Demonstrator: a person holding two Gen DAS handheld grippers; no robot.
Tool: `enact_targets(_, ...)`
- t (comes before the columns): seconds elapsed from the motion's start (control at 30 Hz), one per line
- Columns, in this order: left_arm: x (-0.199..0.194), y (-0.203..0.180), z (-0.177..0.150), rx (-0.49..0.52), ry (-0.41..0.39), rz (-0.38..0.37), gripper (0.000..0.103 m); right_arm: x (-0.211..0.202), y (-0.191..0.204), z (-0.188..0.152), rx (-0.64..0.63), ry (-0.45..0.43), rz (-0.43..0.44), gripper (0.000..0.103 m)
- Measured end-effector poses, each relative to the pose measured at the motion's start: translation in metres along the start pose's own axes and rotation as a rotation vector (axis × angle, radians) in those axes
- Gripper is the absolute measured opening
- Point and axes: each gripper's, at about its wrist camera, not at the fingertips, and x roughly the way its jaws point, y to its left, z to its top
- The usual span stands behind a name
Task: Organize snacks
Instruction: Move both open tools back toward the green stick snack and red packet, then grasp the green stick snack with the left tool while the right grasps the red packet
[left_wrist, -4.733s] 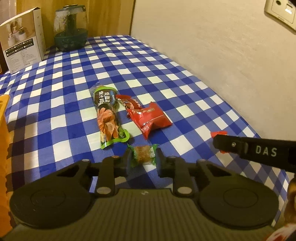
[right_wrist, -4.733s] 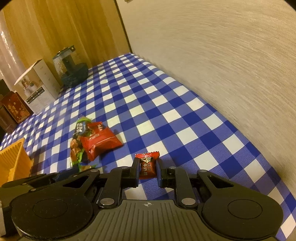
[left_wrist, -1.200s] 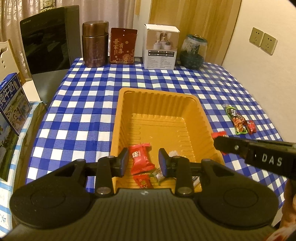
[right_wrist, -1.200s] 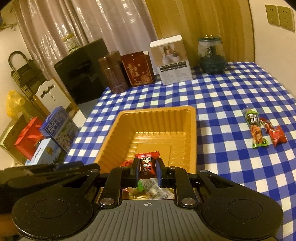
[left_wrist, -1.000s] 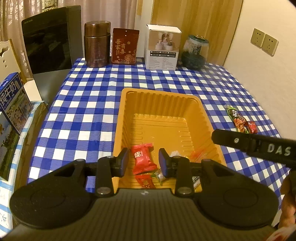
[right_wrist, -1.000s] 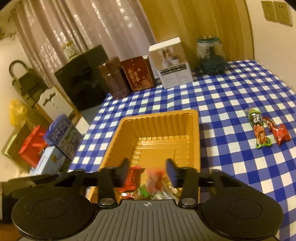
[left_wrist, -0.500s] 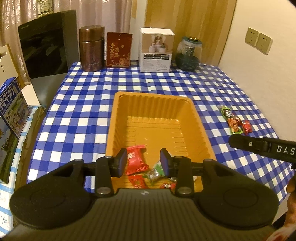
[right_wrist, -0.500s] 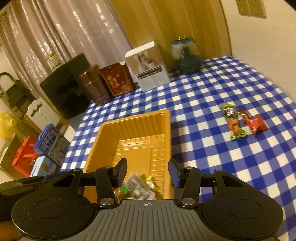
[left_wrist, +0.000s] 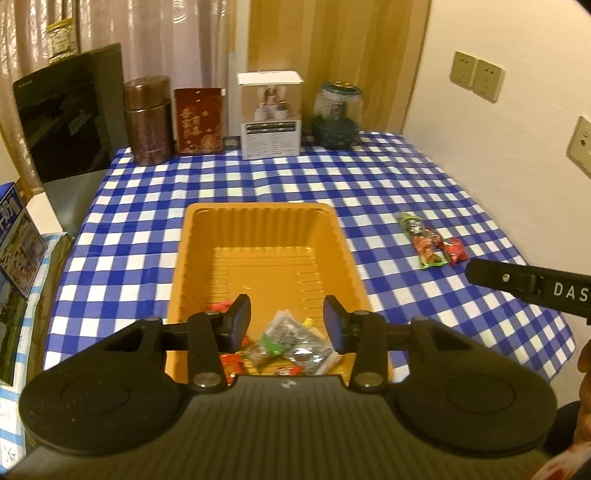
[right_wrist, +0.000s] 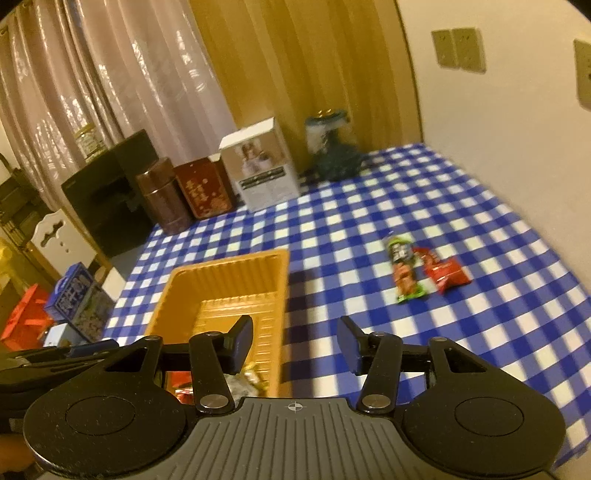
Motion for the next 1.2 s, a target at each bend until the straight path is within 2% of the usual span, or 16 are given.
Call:
enact_targets(0.23,-0.005,-0.029,0.0,0.04,-0.003,-0.033,0.044,-0.019,-0.018,-0.002,0.011,-0.027,-0.041,0.054)
enact_targets(0.37,-0.004,-0.042,0.0,0.058,0.002,-0.043,0.051,-0.027,-0.032,-0.004,0.03,-0.033,-0.062,0.057)
enact_targets(0.57,0.0,-0.06,0.0,0.065,0.007,-0.074,0.054,-0.034,-0.057,-0.009,0.061,-0.034,-0.108,0.061)
enact_targets(0.77,0.014,-0.081,0.003,0.078,0.011,-0.104,0.066,-0.036,-0.086,-0.011,0.104,-0.038,-0.159,0.063)
enact_targets(1.2,0.07,-0.117,0.015,0.057,0.025,-0.145,0.067,-0.008,-0.139,-0.011,0.109,-0.022,-0.229,0.064)
